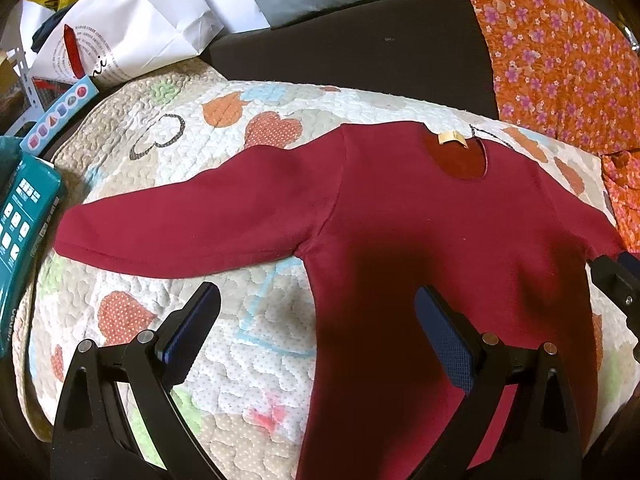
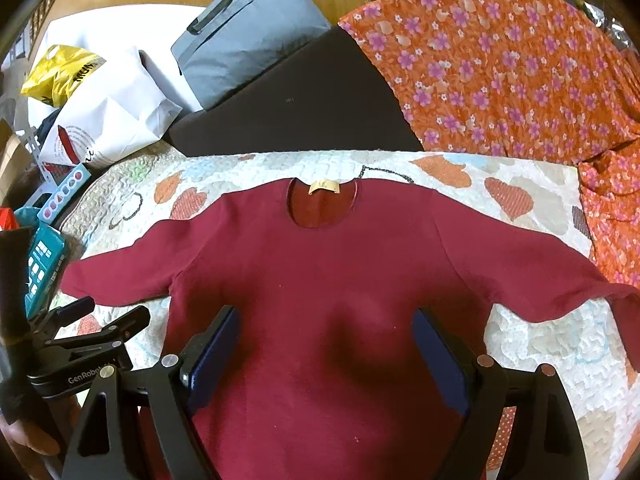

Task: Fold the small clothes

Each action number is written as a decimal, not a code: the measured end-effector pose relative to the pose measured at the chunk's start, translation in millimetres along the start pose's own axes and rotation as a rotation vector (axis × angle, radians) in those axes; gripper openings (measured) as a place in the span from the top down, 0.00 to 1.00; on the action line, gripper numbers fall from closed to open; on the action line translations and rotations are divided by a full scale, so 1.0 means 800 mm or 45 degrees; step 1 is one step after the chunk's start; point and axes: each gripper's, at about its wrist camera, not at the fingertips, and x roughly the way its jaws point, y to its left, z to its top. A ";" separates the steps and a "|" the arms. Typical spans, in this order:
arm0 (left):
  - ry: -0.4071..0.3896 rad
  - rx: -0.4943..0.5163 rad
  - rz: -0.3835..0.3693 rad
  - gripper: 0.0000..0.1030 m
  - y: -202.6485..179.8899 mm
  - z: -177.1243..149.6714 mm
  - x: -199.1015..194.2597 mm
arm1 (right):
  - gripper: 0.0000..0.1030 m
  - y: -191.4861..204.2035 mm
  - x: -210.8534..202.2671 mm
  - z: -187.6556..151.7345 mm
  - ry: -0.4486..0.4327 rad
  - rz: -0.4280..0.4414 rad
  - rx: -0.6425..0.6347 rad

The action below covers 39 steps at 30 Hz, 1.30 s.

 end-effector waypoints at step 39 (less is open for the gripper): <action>0.073 -0.106 0.086 0.04 0.035 0.003 0.032 | 0.16 0.028 0.065 -0.017 0.096 -0.009 -0.048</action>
